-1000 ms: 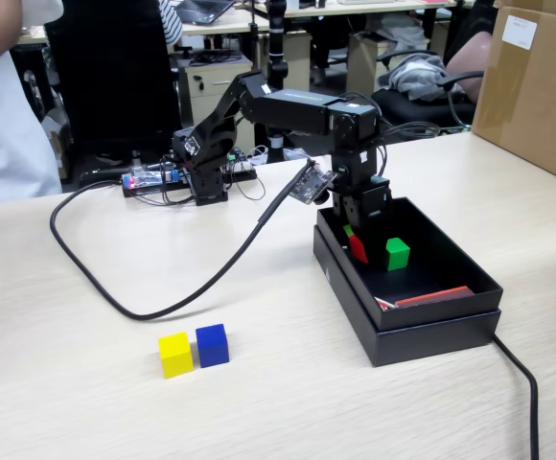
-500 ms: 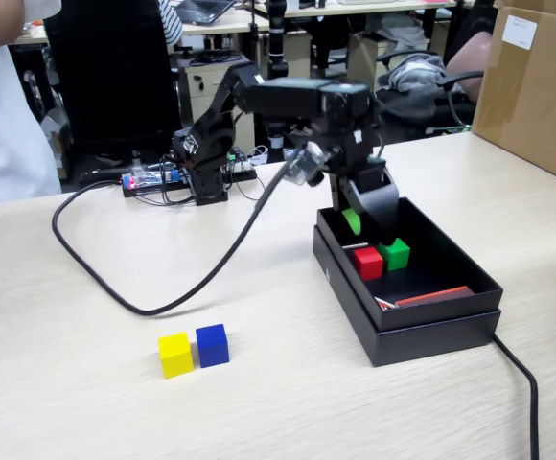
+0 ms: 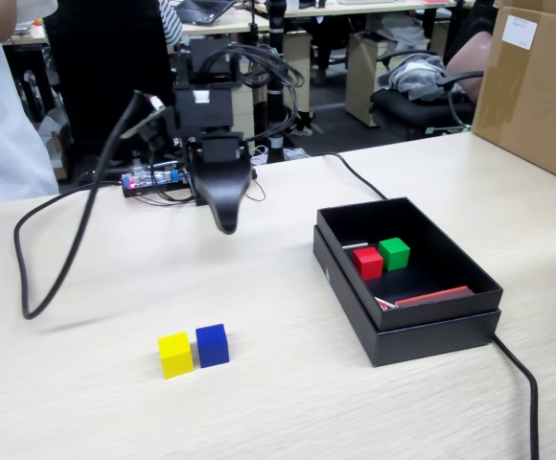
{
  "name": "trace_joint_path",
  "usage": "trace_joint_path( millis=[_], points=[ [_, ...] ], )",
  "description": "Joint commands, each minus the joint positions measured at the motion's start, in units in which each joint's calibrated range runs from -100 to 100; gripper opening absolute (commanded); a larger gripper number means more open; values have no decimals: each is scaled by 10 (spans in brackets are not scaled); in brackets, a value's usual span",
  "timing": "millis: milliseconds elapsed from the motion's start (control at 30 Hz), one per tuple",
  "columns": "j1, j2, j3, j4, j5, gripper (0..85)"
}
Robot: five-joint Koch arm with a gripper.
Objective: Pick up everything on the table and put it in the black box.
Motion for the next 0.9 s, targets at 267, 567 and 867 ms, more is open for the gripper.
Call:
trace_joint_path(
  millis=[267, 567, 867],
  points=[
    [-43, 328, 242, 6, -51, 464],
    [-21, 415, 276, 18, -41, 459],
    [-21, 461, 296, 21, -41, 447]
  ],
)
